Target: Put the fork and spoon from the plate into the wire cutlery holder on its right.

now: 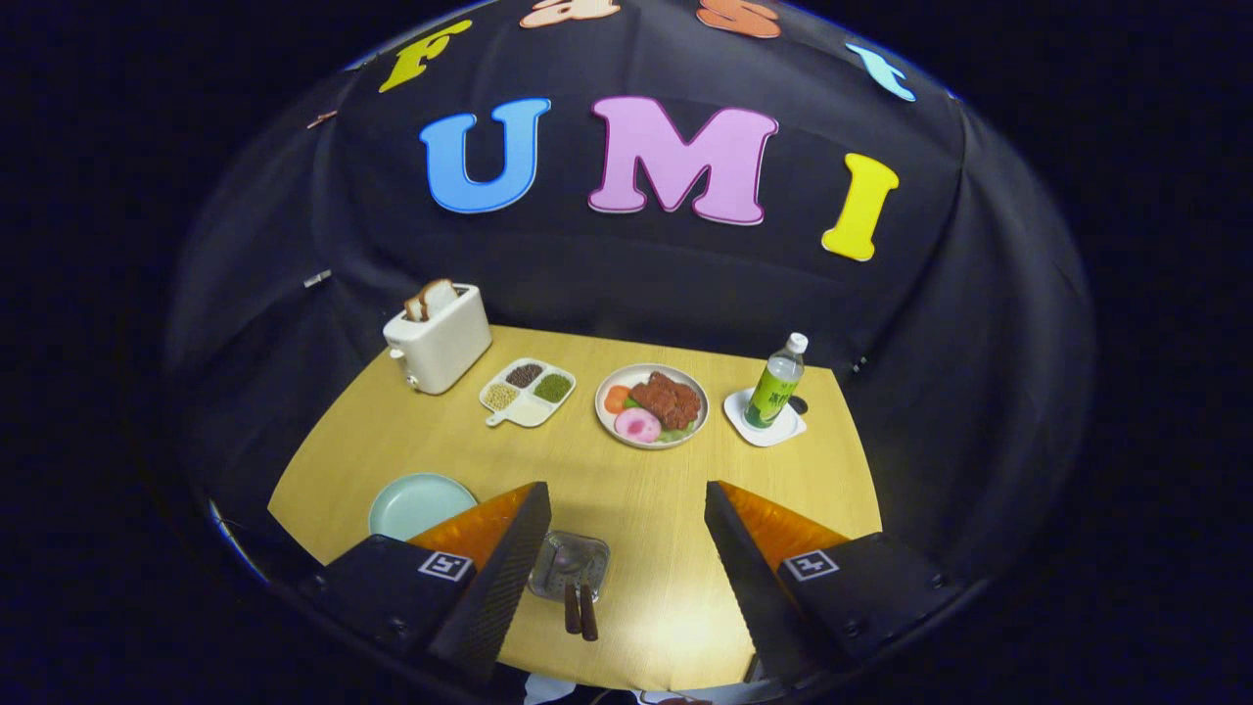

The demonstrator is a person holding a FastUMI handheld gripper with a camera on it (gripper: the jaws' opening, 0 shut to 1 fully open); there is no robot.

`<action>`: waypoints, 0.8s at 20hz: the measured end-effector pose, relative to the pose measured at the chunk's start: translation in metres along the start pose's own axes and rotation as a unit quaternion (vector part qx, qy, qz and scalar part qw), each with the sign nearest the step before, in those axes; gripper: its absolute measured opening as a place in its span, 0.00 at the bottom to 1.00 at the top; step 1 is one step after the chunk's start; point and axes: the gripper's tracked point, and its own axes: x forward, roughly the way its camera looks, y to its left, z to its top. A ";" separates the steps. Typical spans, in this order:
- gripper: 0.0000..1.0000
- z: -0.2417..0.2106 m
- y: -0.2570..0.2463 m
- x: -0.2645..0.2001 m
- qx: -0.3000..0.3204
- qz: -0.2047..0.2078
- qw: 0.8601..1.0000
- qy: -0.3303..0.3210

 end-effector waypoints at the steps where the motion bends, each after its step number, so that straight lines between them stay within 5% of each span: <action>1: 0.99 0.003 0.000 -0.004 -0.002 0.006 1.000 -0.014; 9: 0.99 0.010 0.000 -0.039 -0.034 0.028 0.993 -0.110; 16: 0.98 -0.003 0.001 -0.053 -0.050 0.049 0.990 -0.121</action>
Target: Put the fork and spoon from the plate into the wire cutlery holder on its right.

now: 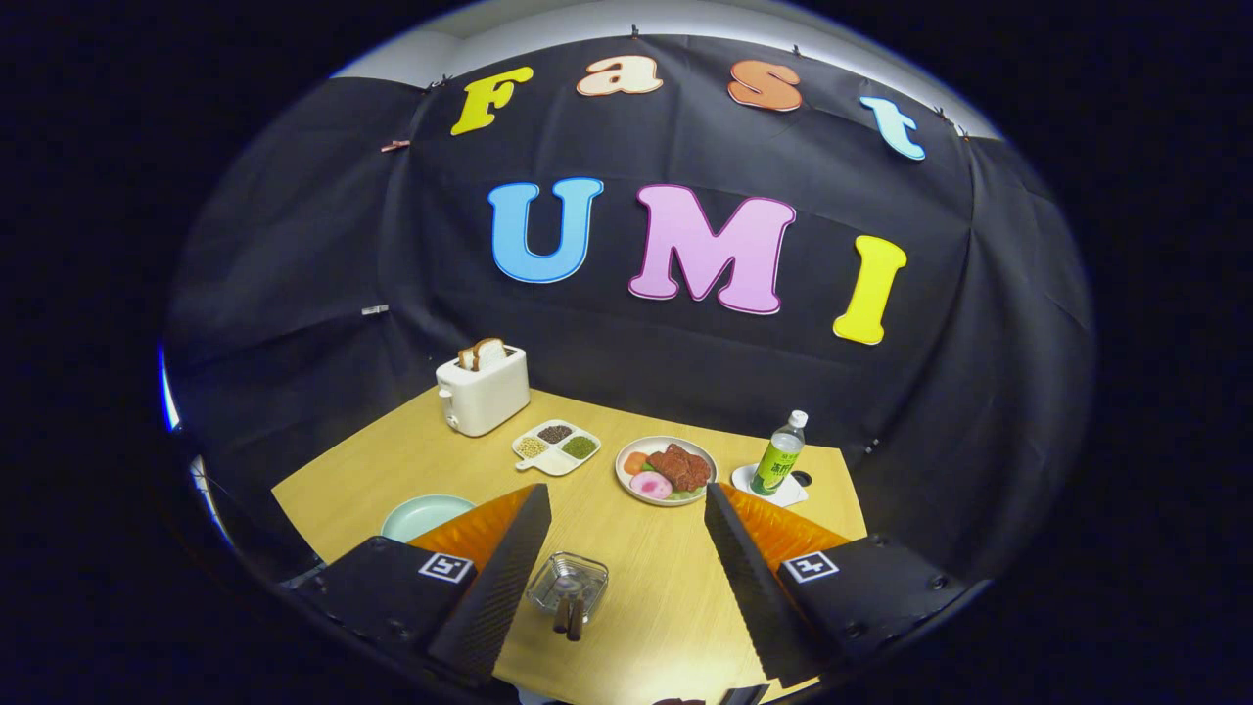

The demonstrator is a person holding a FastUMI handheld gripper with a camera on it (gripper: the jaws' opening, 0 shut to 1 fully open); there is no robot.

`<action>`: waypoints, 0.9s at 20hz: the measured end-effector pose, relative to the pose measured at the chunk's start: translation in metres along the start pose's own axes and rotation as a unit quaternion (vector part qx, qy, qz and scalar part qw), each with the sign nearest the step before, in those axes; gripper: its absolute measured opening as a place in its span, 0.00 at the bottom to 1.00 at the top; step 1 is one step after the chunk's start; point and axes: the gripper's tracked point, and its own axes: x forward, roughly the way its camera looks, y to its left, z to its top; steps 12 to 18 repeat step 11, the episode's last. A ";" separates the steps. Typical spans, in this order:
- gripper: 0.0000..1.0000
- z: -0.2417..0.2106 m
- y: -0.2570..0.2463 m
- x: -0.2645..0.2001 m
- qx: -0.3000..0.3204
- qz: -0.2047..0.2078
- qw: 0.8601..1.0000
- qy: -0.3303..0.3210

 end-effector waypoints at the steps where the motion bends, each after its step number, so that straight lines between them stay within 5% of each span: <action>1: 0.98 -0.001 0.002 -0.001 -0.001 0.003 1.000 -0.001; 18: 0.98 0.005 0.005 0.001 -0.014 0.001 1.000 -0.010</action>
